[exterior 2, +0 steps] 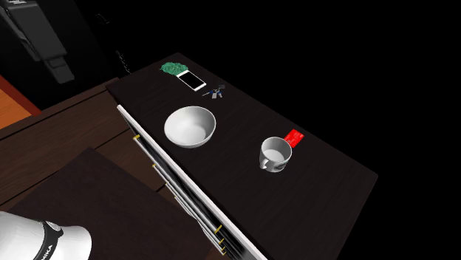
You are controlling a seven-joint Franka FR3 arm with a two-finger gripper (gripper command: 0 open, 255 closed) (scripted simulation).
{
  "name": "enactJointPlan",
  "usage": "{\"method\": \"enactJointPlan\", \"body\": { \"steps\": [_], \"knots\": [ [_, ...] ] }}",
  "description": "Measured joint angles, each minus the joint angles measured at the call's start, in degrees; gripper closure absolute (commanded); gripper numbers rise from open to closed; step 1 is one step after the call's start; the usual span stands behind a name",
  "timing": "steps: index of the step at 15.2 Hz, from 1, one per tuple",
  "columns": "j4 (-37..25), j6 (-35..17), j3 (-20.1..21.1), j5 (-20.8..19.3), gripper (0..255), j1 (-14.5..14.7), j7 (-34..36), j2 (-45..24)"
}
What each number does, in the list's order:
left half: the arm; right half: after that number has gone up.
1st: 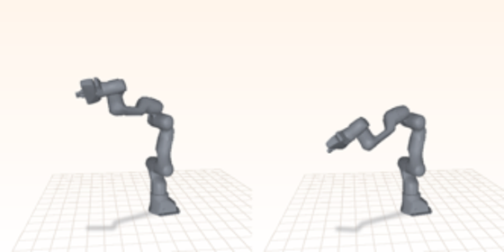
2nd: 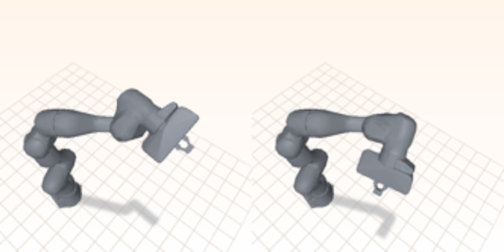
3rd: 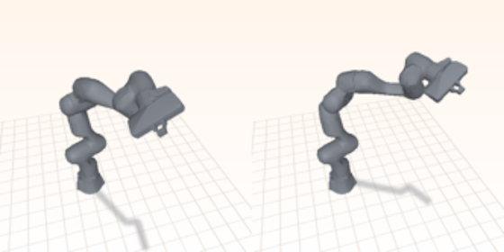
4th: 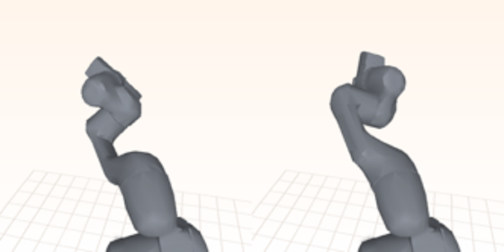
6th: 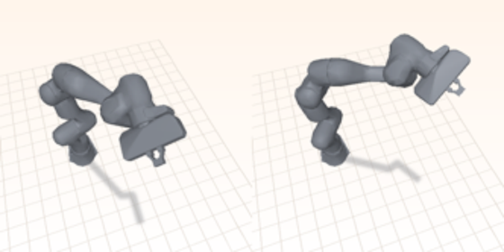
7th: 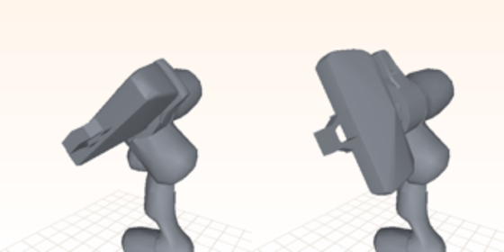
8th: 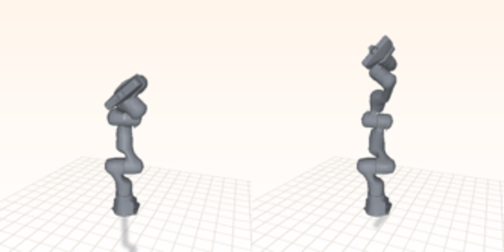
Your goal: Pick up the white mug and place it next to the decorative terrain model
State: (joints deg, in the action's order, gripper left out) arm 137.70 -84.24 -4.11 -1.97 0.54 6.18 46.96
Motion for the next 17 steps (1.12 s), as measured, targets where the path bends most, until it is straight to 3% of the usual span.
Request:
{"method": "enactJointPlan", "body": {
  "steps": [2,9,17],
  "knots": [
    [0.4,-0.8,-0.3,-0.3,0,-0.1,-0.3,-0.4],
    [3.6,-12.2,-5.2,-4.1,0,-1.3,-5.4,-7.9],
    [3.4,-27.1,-10.9,-6.5,0,-2.1,-11.3,-22.0]
  ]
}}
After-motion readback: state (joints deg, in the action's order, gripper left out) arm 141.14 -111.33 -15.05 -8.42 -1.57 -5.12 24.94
